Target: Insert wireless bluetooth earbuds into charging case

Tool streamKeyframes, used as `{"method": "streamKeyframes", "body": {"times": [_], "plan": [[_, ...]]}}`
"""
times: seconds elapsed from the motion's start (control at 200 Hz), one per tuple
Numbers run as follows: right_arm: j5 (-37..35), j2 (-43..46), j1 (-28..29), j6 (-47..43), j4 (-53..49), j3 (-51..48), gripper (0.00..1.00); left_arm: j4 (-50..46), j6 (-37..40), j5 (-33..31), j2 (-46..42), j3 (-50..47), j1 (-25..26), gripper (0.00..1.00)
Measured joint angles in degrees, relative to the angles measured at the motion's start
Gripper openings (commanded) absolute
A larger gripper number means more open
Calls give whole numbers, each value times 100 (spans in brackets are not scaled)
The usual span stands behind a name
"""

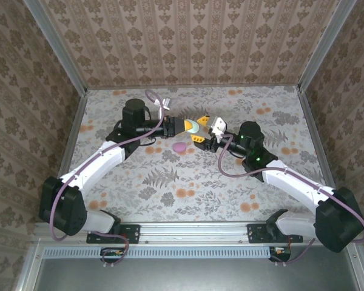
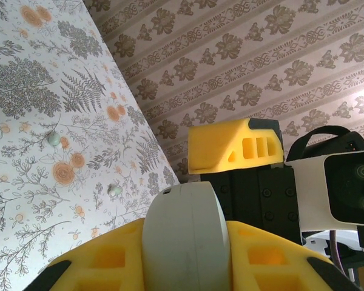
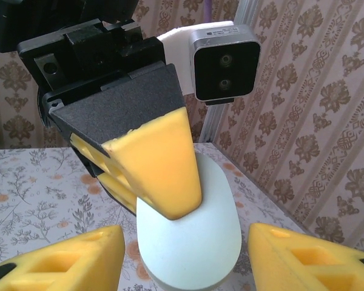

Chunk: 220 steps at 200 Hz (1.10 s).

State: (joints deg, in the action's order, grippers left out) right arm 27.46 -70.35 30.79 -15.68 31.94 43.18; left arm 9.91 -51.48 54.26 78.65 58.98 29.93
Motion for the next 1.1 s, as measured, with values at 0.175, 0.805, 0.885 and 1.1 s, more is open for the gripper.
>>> {"method": "streamKeyframes", "body": {"times": [0.175,0.805,0.885,1.1], "plan": [[28,-87,0,-72,0,114,54,0,0,17,-2,0,2,18],[98,-109,0,-260,-260,186,41,46,2,55,-39,0,-2,21],[111,-109,-4,-254,-282,190,40,46,2,52,-39,0,-2,27],[267,-114,-59,-83,-507,323,37,-85,330,-35,-184,2,7,66]]}}
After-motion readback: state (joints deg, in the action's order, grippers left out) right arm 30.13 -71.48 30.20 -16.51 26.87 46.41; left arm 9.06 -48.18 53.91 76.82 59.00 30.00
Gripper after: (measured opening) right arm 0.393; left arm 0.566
